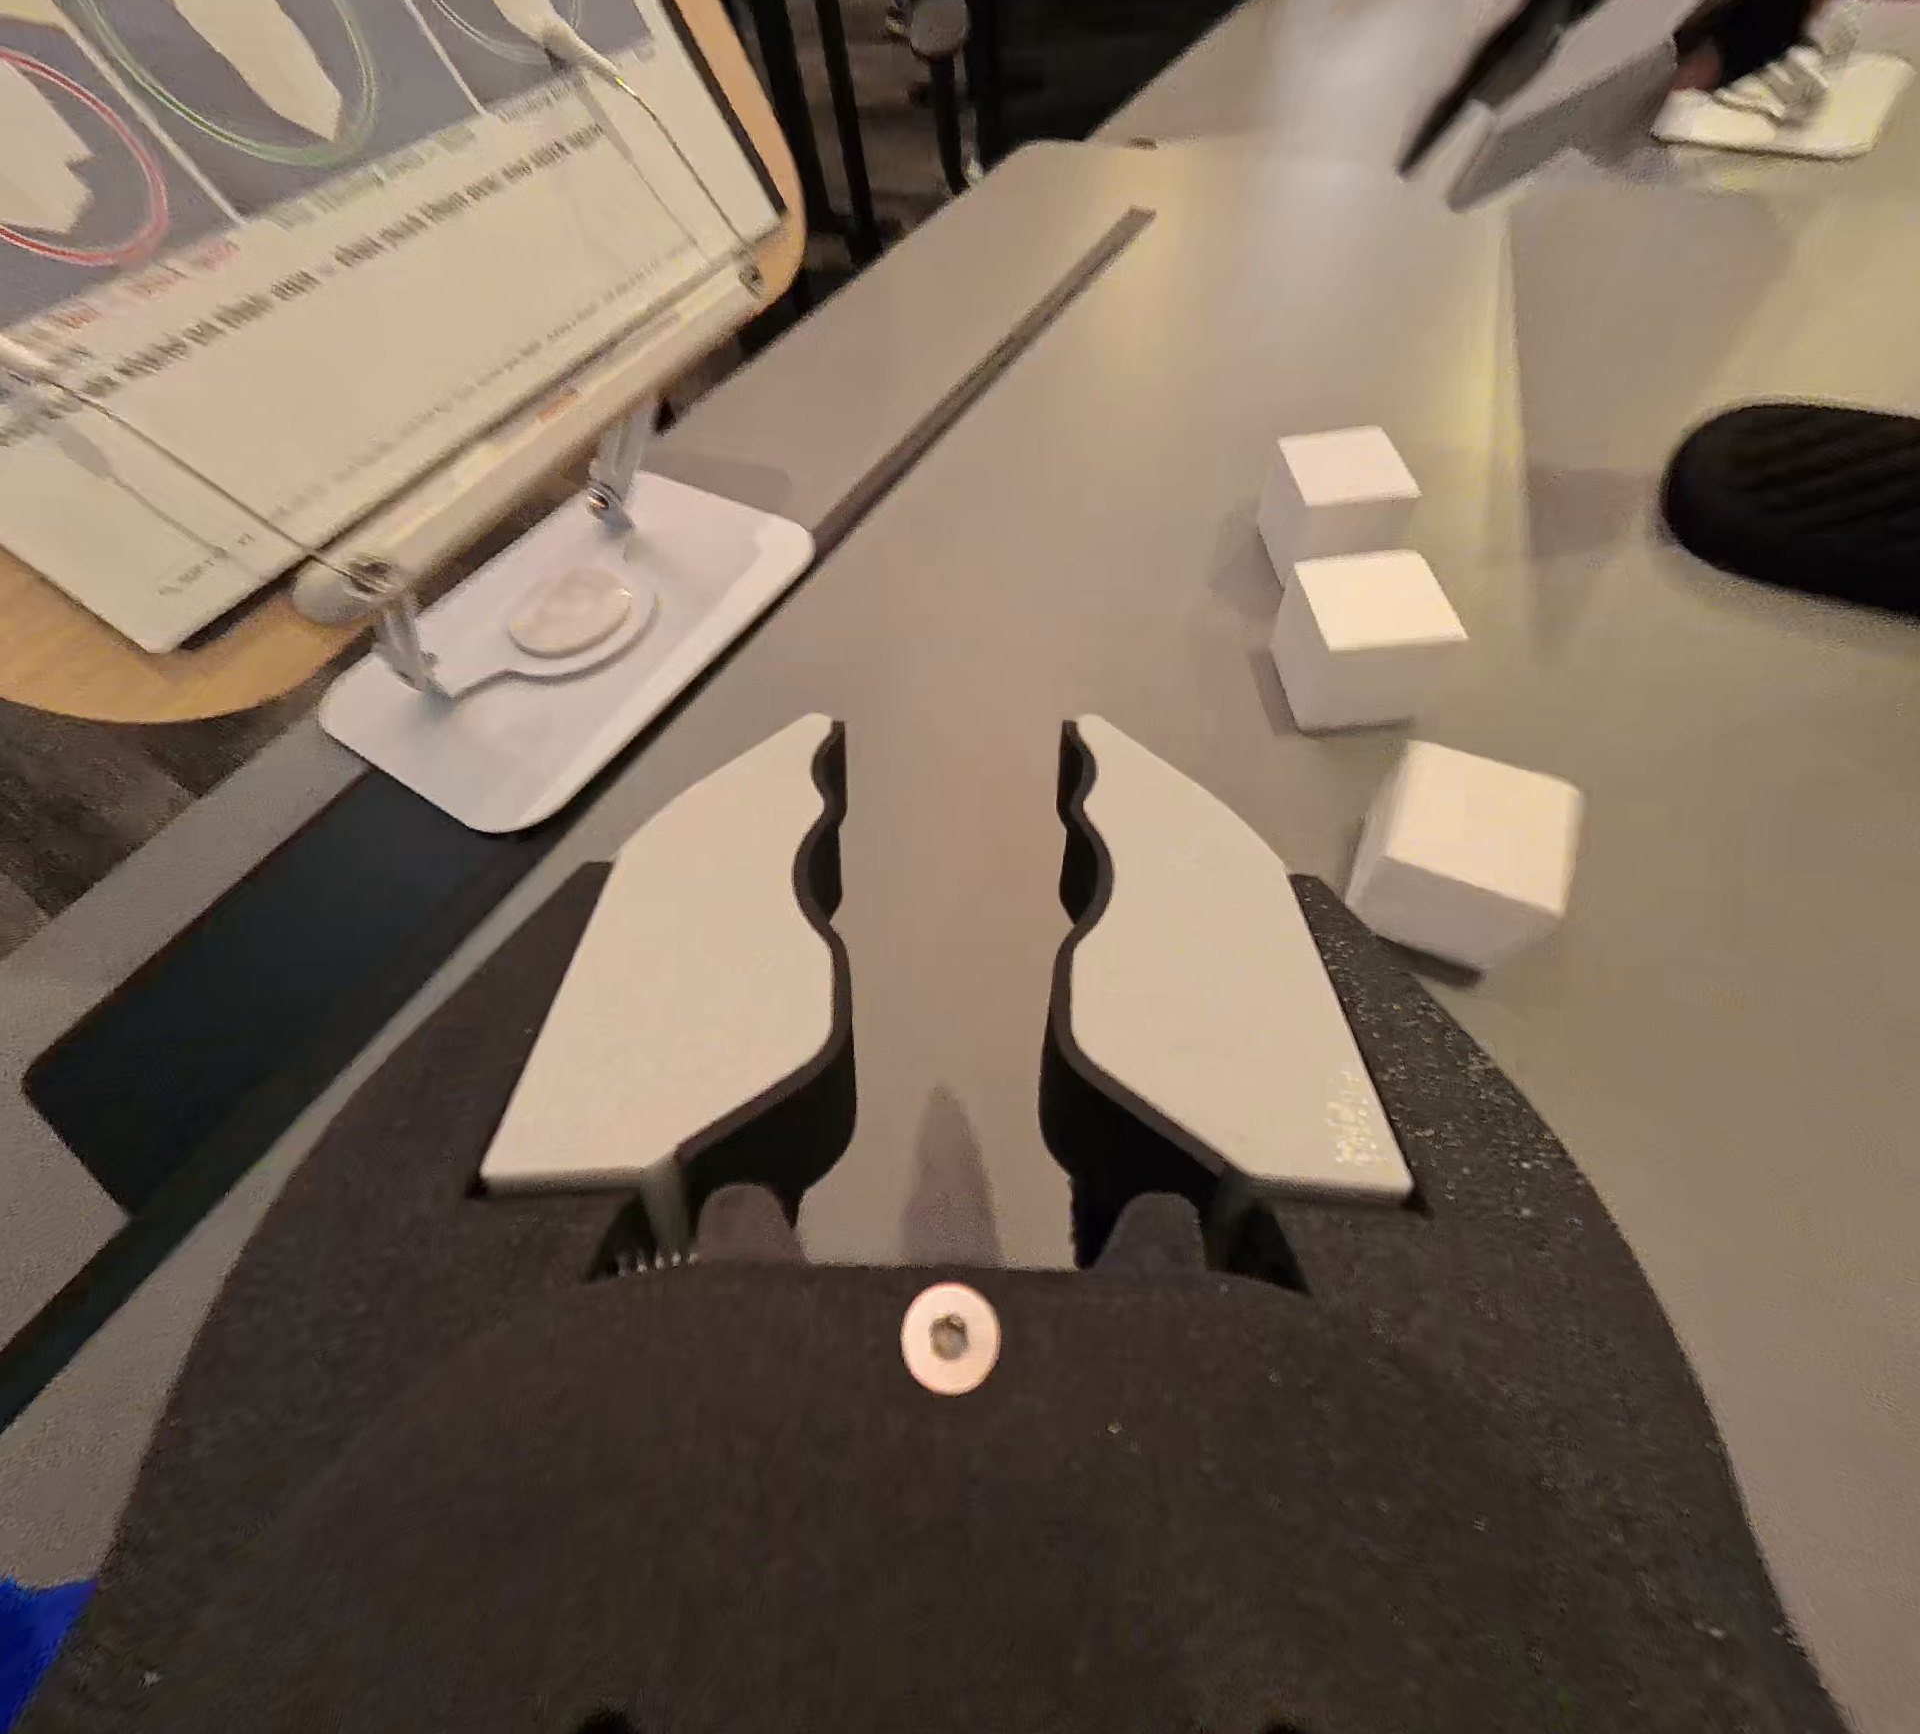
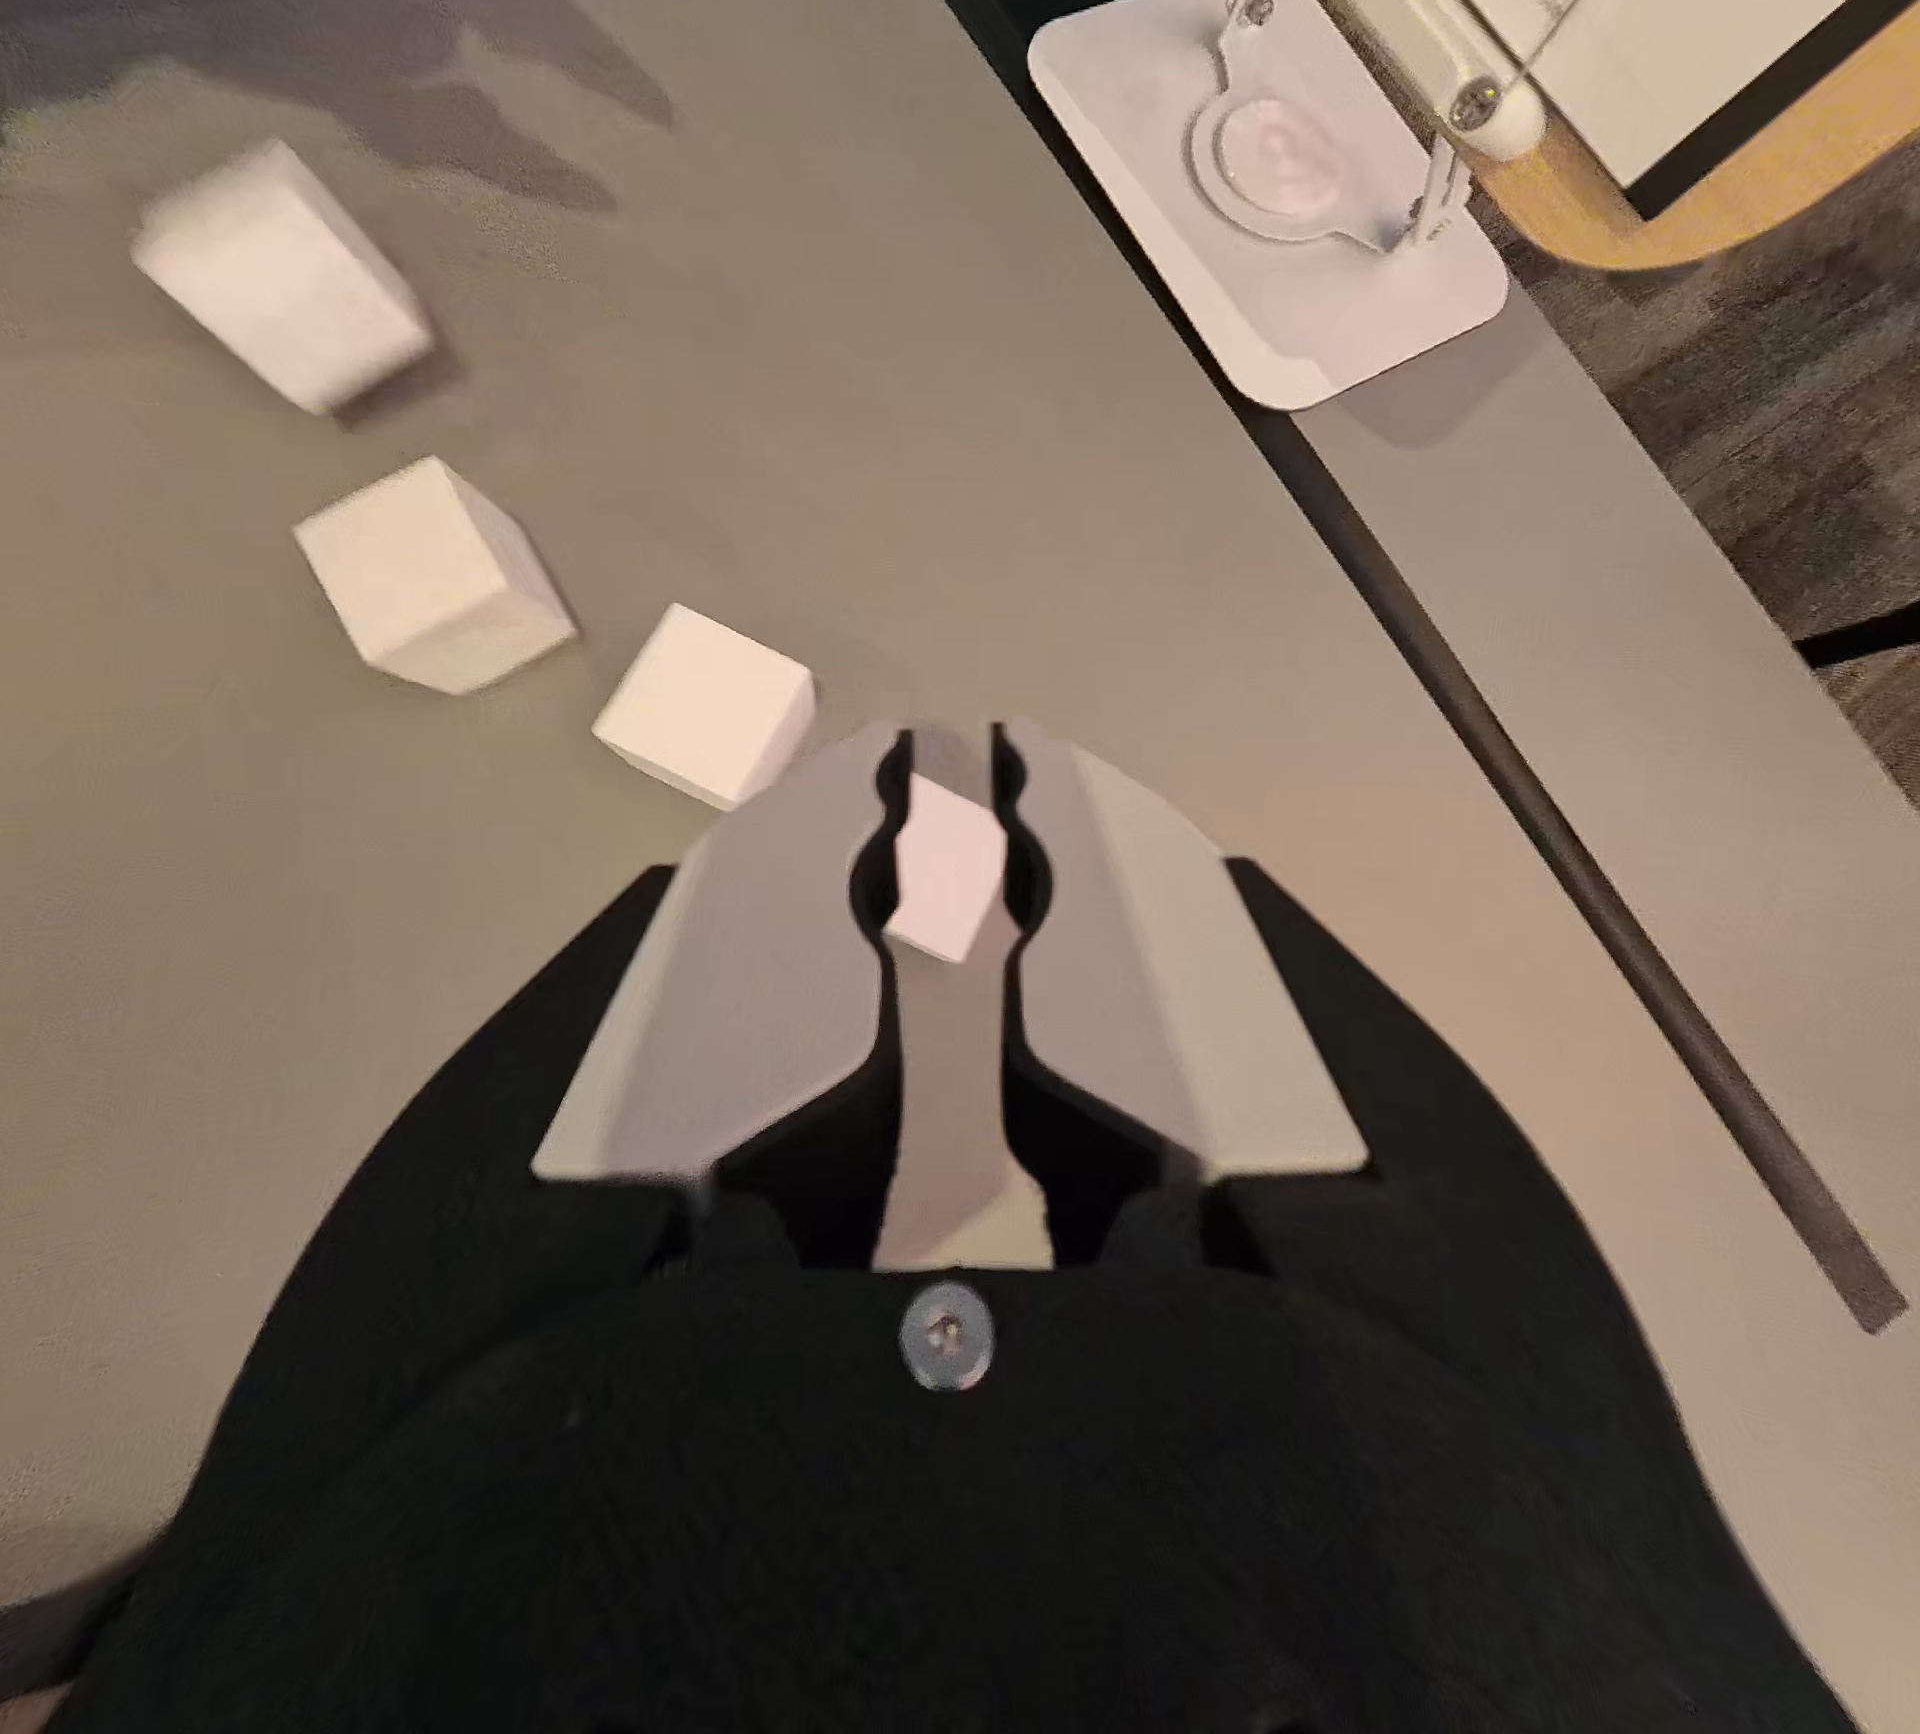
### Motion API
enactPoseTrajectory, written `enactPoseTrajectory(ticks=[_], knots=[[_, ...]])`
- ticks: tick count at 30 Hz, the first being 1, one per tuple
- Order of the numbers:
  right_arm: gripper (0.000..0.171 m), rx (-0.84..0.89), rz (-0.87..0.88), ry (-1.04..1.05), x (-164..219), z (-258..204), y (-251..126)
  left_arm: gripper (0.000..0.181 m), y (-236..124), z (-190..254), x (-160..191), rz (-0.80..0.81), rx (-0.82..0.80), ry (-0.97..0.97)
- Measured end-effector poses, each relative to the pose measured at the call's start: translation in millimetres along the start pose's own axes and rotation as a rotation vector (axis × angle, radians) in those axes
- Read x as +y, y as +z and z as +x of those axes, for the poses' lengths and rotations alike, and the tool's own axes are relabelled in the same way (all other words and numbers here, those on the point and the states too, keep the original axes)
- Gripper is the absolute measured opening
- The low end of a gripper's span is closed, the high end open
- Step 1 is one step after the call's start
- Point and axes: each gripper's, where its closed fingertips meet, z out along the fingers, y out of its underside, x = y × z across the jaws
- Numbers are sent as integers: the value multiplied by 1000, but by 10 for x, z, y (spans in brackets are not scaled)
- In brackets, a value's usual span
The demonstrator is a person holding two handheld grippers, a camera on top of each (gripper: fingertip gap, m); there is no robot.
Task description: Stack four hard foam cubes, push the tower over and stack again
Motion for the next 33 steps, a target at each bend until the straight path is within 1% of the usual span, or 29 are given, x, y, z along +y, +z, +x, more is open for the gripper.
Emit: enactPoseTrajectory(ticks=[3,5,7,9,10,11,12,14,16,17,21,23,25,27,29,31,33], knots=[[41,-61,29,-93,191,45,82,46,-77,190,200,-110,115,35],[48,-127,83,-110,307,50,153,51,-168,308,272,-144,129,113],[54,-198,160,-64,398,91,216,62,-256,393,381,-169,105,178],[64,-260,275,-25,441,144,259,72,-366,510,678,-257,109,194],[72,-285,346,-19,446,154,268,75,-430,565,861,-308,108,192],[76,-312,396,-5,465,155,274,78,-489,624,1018,-335,103,174],[79,-335,408,24,504,161,289,79,-541,698,1145,-340,100,144],[84,-347,357,90,590,197,338,83,-638,839,1309,-324,87,81],[84,-309,307,120,611,248,373,90,-715,953,1371,-295,63,19],[84,-289,289,126,603,260,384,91,-744,1006,1369,-277,57,-1],[86,-229,184,129,636,257,453,92,-774,1106,1427,-284,28,13],[87,-240,161,120,646,195,485,89,-772,1147,1359,-230,44,-21],[87,-253,146,110,672,129,524,86,-787,1221,1337,-193,99,-48],[87,-264,128,125,745,66,575,87,-795,1241,1471,-254,118,-16],[87,-262,89,167,836,43,631,84,-766,1190,1568,-297,84,33],[87,-236,69,215,835,67,677,75,-717,1190,1561,-297,82,42],[87,-211,51,251,768,69,695,58,-679,1149,1581,-323,65,69]])
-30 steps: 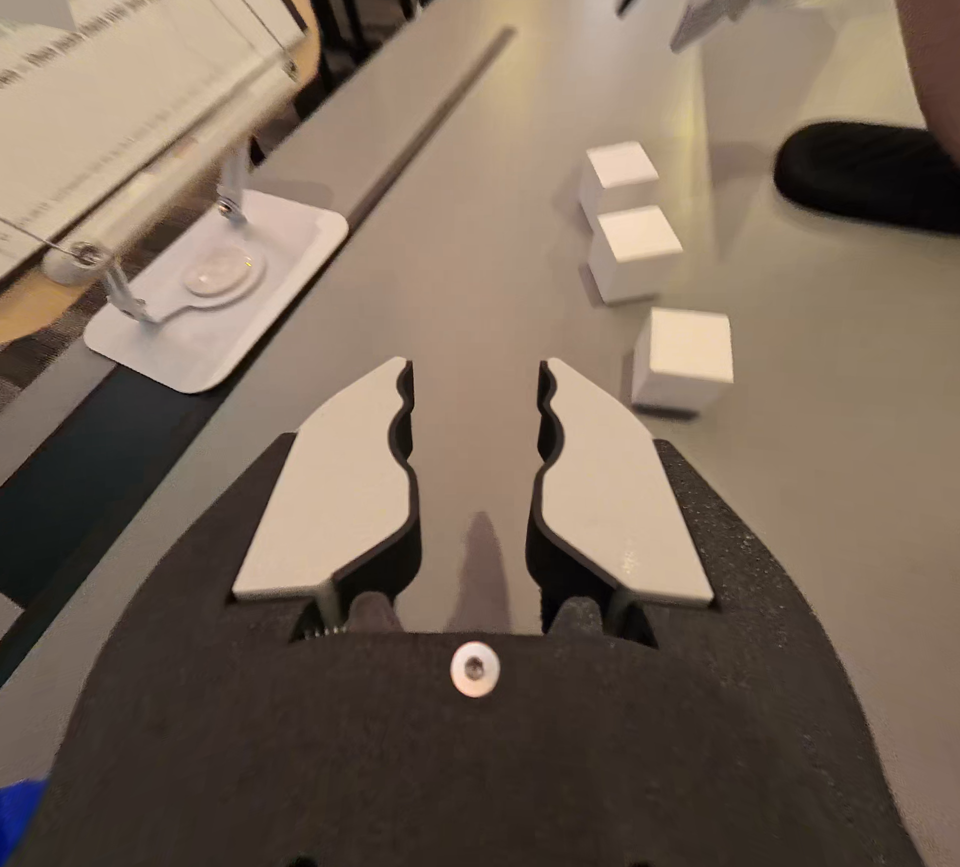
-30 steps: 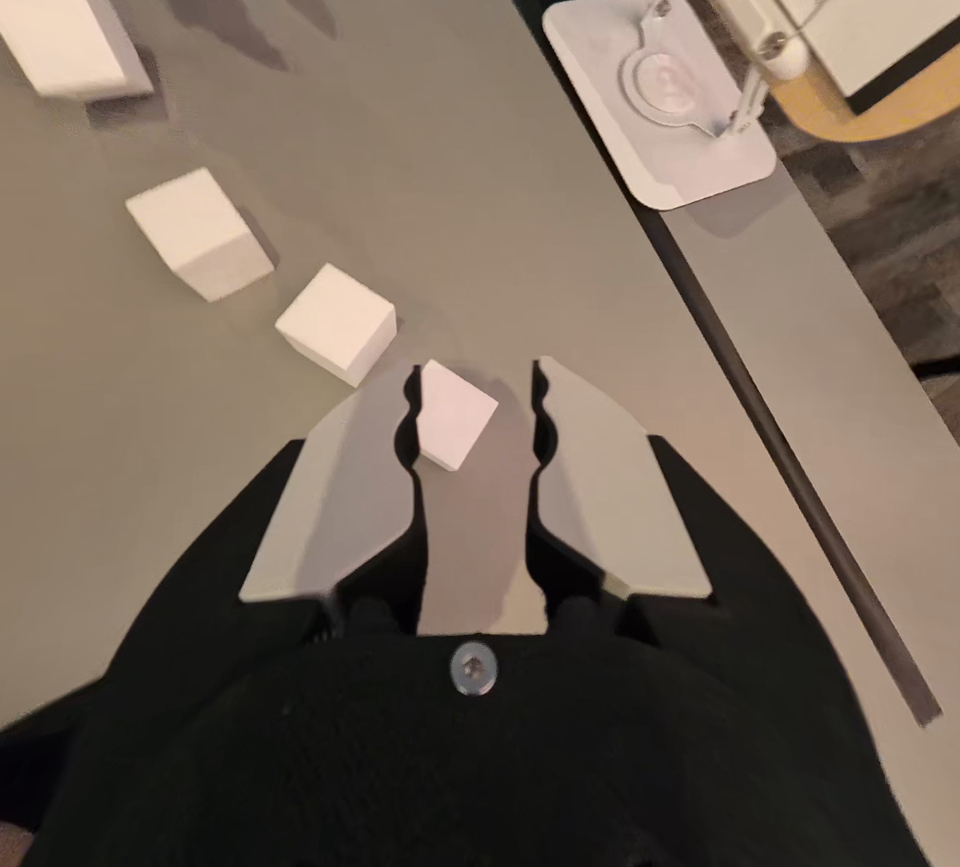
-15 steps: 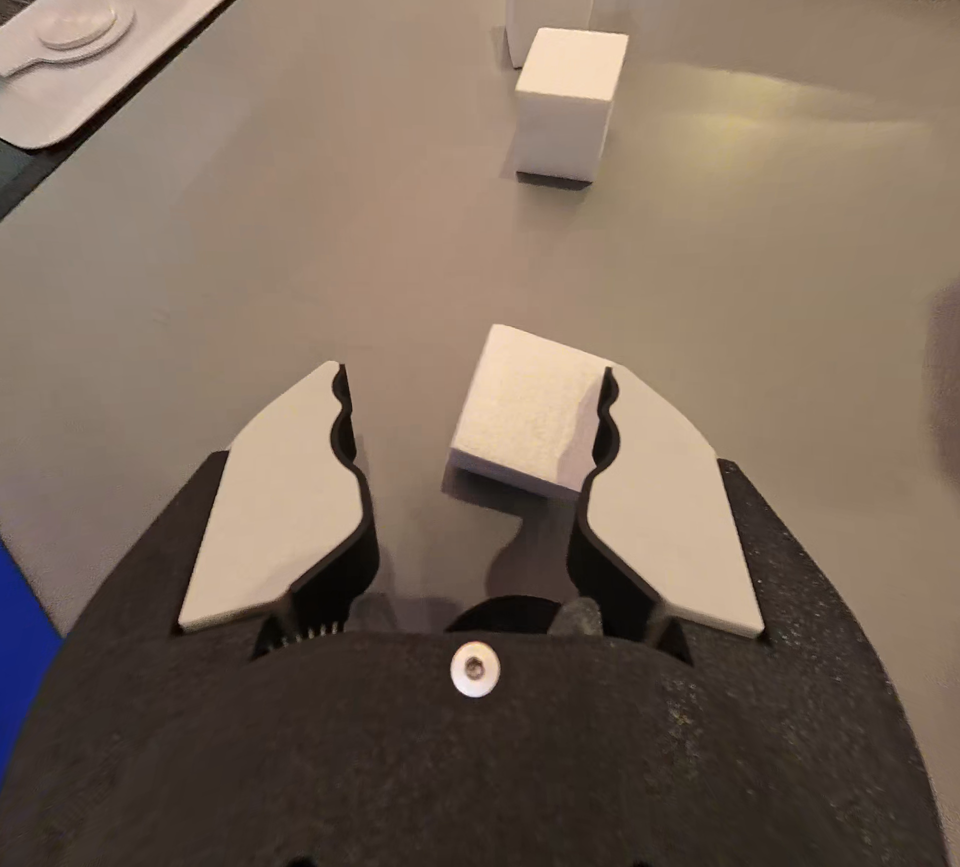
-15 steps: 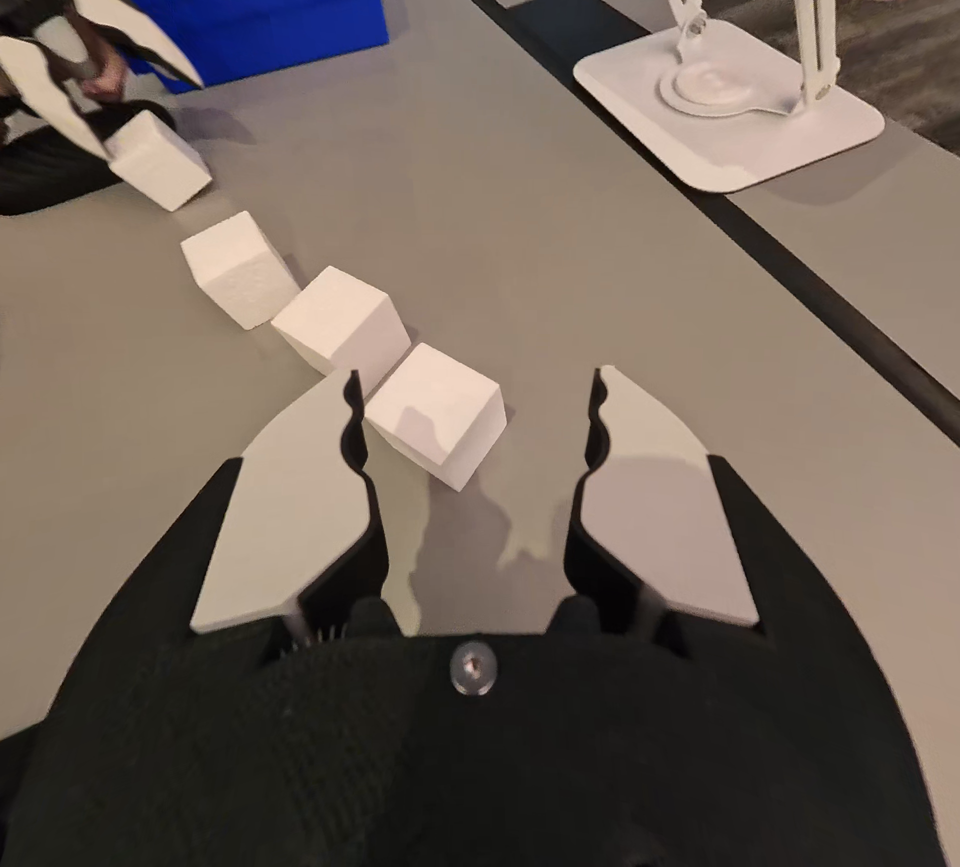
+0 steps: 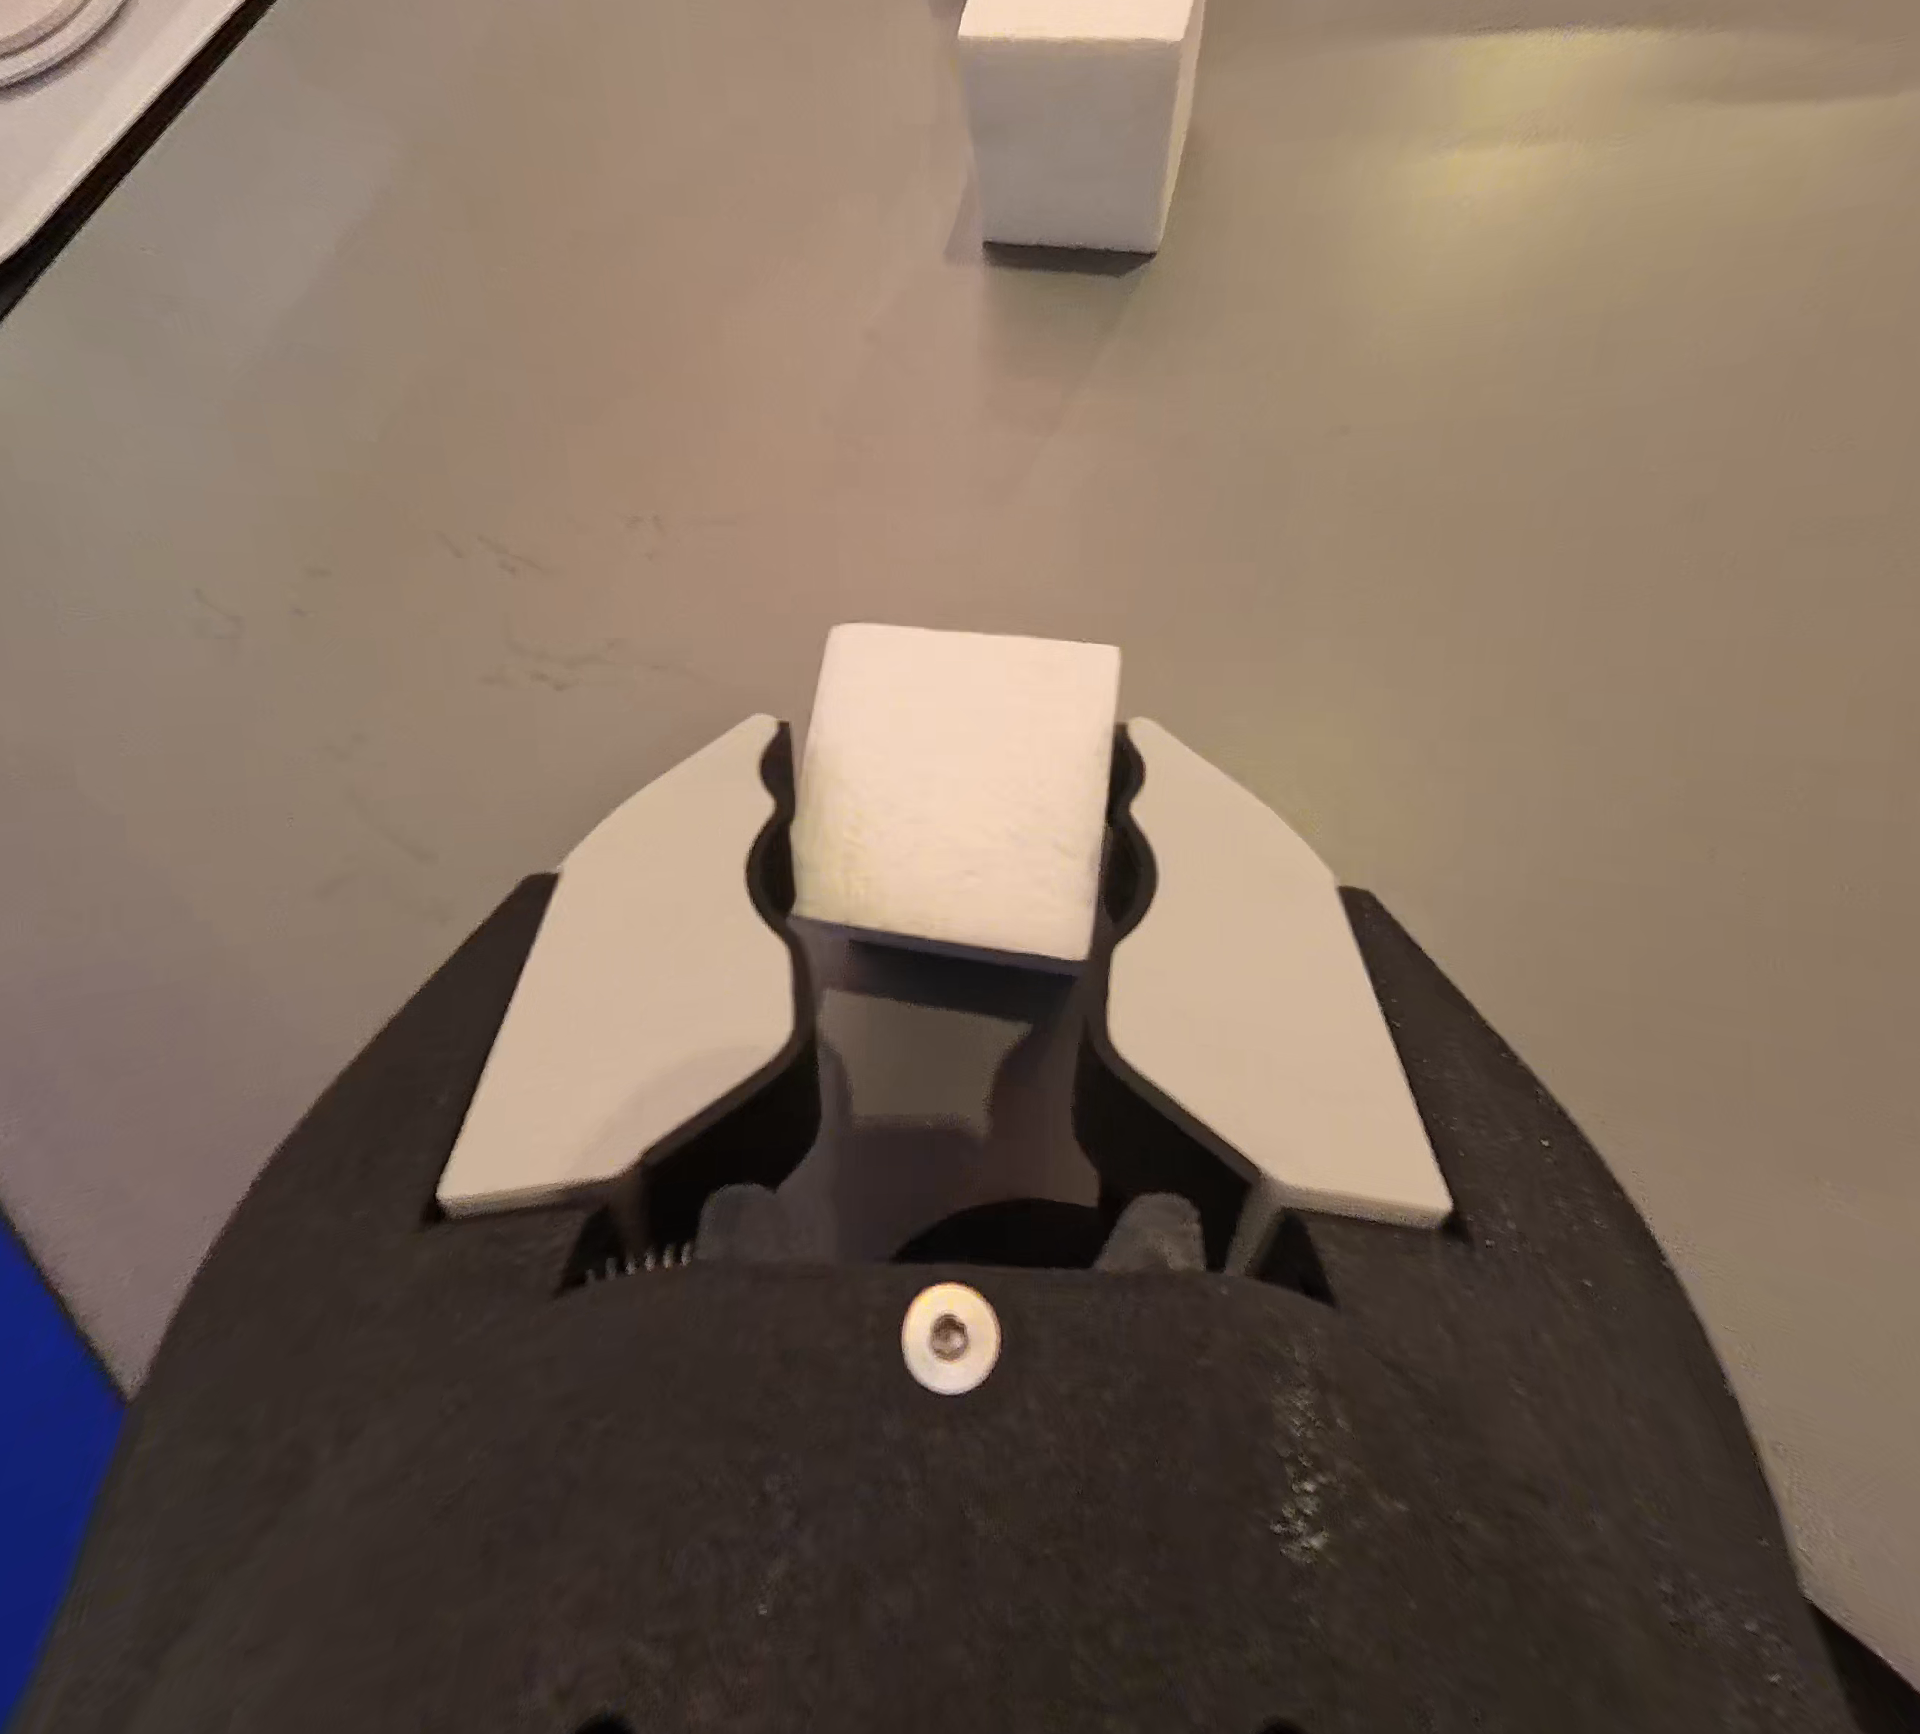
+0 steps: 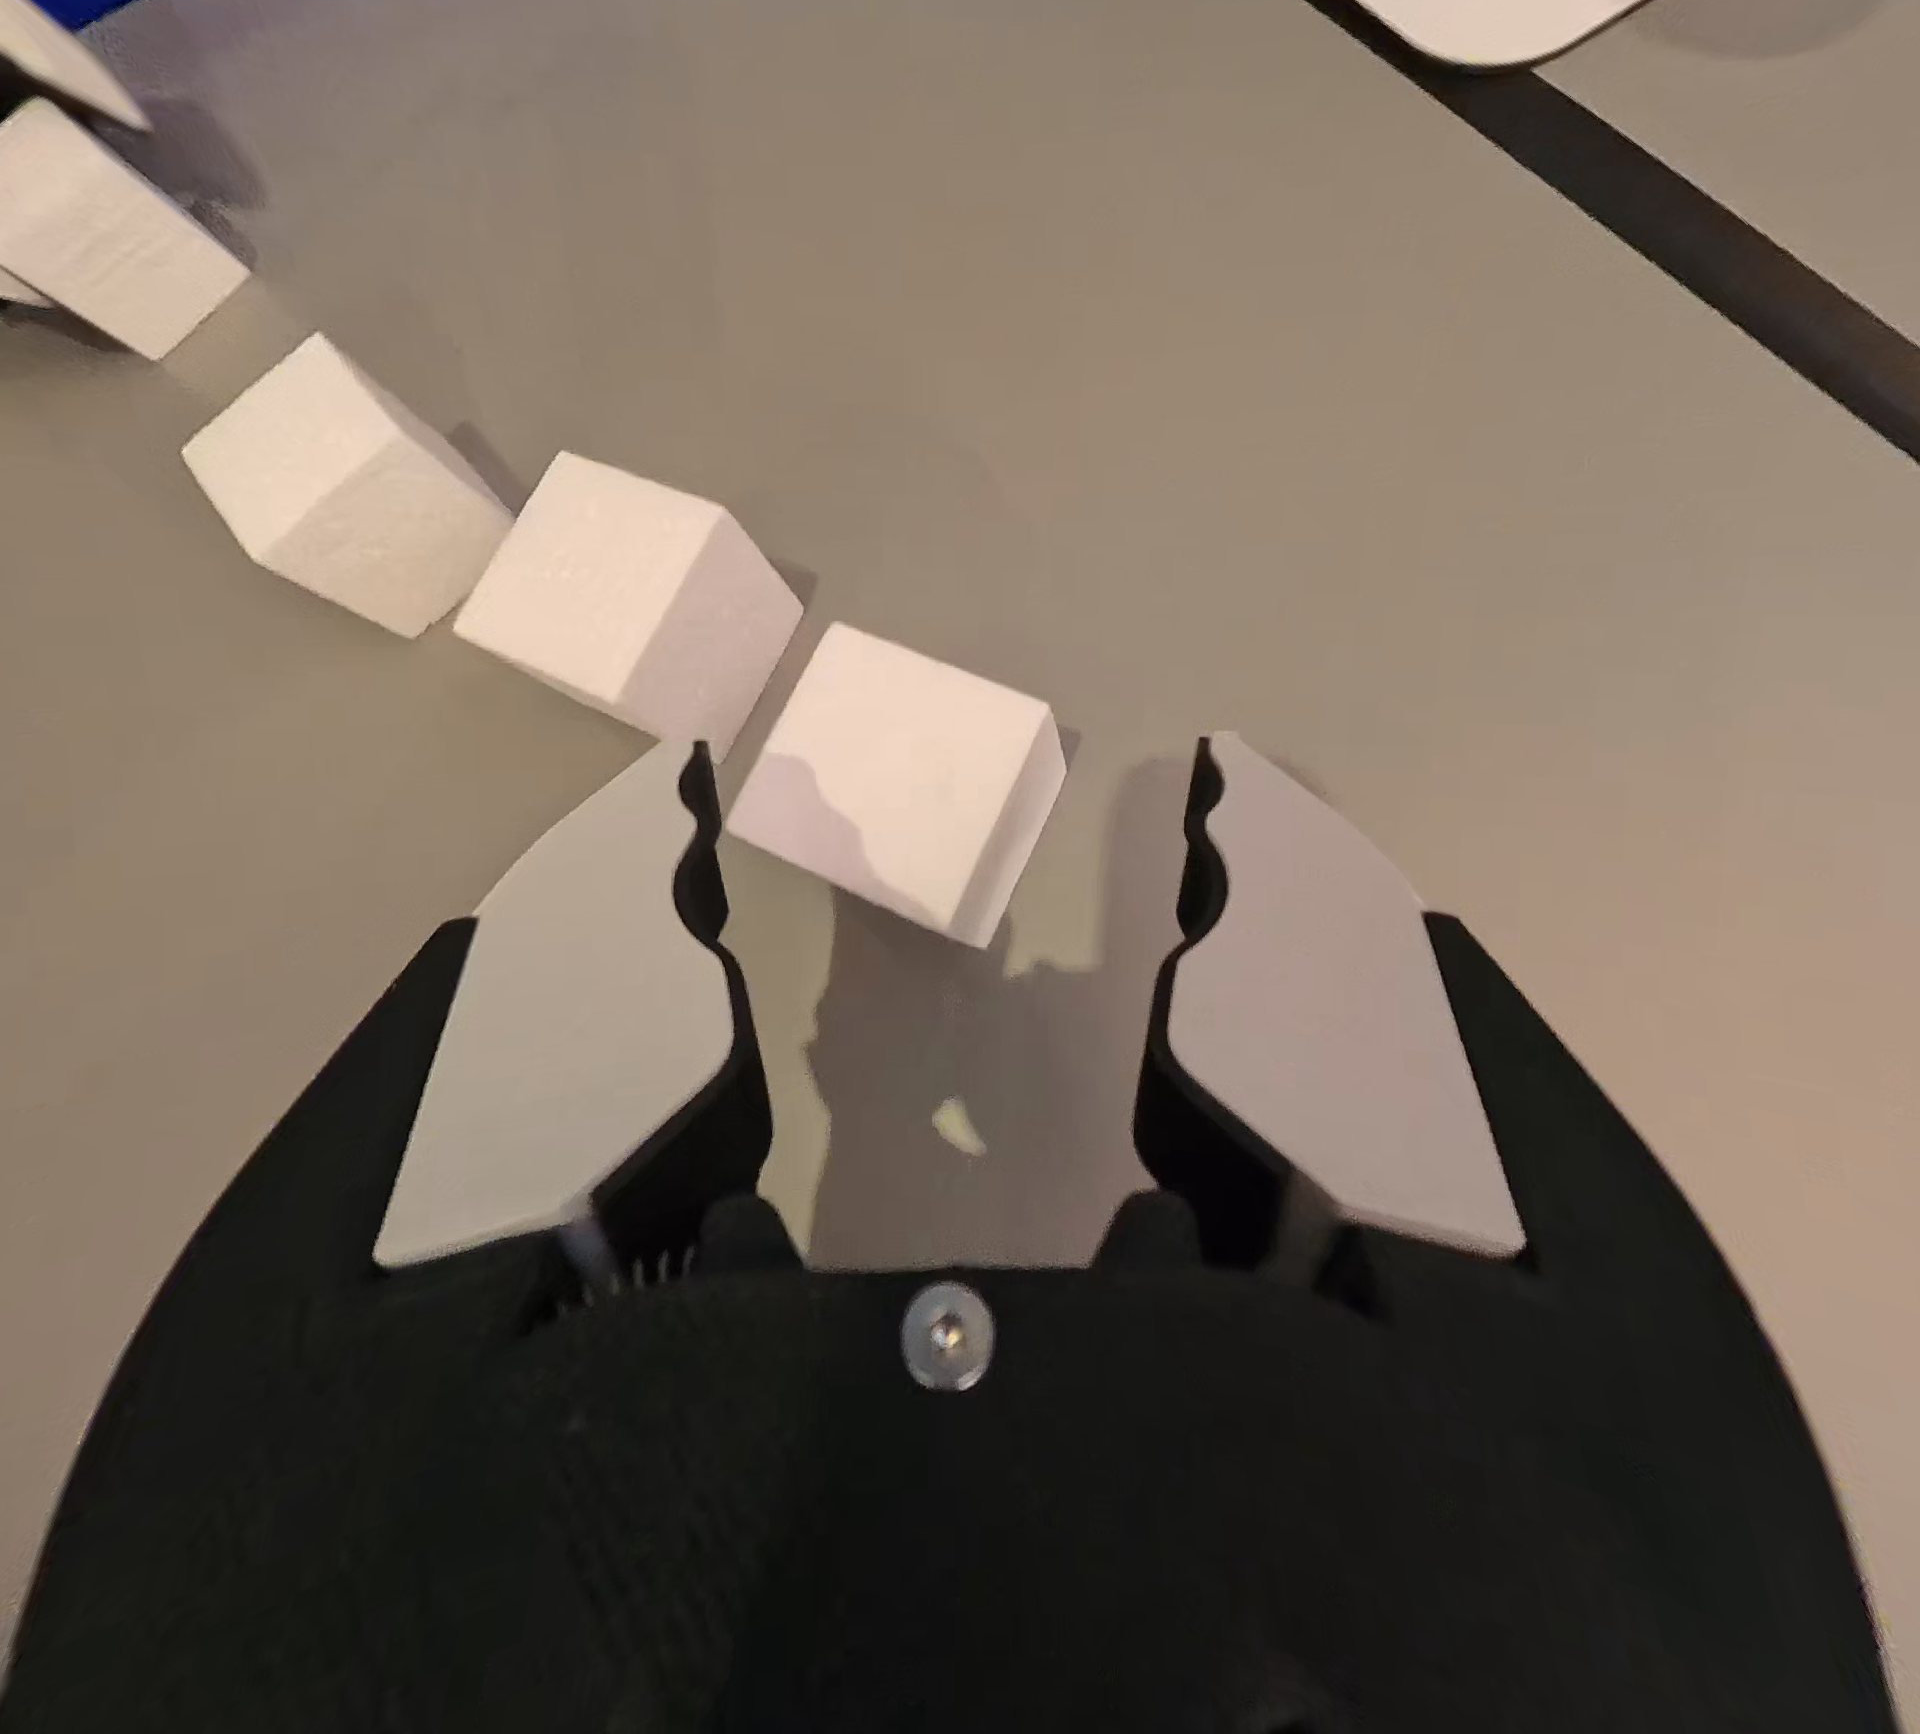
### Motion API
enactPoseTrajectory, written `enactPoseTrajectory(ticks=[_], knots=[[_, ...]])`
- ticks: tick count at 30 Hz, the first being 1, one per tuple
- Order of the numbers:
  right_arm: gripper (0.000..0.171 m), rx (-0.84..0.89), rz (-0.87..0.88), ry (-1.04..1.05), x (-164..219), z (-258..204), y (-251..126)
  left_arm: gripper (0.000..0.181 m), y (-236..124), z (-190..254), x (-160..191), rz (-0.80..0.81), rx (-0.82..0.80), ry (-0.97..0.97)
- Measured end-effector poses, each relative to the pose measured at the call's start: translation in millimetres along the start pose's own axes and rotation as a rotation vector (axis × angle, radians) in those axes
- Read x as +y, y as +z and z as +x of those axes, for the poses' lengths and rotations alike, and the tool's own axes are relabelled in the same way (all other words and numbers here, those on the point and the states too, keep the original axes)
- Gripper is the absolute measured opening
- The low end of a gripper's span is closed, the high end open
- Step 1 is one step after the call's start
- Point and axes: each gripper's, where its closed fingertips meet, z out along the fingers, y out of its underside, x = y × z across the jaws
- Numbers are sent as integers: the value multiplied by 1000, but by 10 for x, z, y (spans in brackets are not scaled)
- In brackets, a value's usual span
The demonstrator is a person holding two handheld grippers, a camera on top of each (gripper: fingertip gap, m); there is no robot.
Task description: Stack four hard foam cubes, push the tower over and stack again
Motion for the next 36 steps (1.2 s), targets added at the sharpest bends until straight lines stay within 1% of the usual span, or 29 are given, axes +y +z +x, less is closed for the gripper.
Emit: enactPoseTrajectory(ticks=[4,6,8,10,11,13,17,18,23,26,29,31,34,36], knots=[[94,165,-85,31,-99,33,-7,57,62,-131,-61,-7,-62,-9],[96,194,-175,58,-54,-27,25,57,78,-179,-98,-1,-84,-33],[96,269,-304,46,81,9,18,57,79,-221,-118,-1,-106,-46],[89,282,-413,48,235,-1,14,57,69,-235,-141,11,-111,-58],[86,272,-438,52,283,-17,31,57,62,-244,-150,19,-116,-65],[79,252,-457,51,329,-27,87,57,51,-252,-156,30,-118,-80],[66,274,-492,41,394,37,145,57,41,-281,-140,27,-139,-89],[61,278,-494,32,398,45,151,57,41,-277,-139,28,-139,-89],[61,278,-476,7,363,56,140,57,60,-256,-115,18,-144,-84],[65,298,-446,-13,308,99,169,57,75,-260,-134,13,-147,-79],[62,258,-410,-27,276,74,208,57,80,-284,-185,16,-164,-74],[62,229,-386,-22,264,62,159,57,79,-285,-229,30,-167,-69],[61,257,-285,-25,54,80,-59,57,70,-298,-253,47,-179,-70],[61,215,-165,-73,-232,-95,-175,57,64,-311,-240,55,-187,-73]])
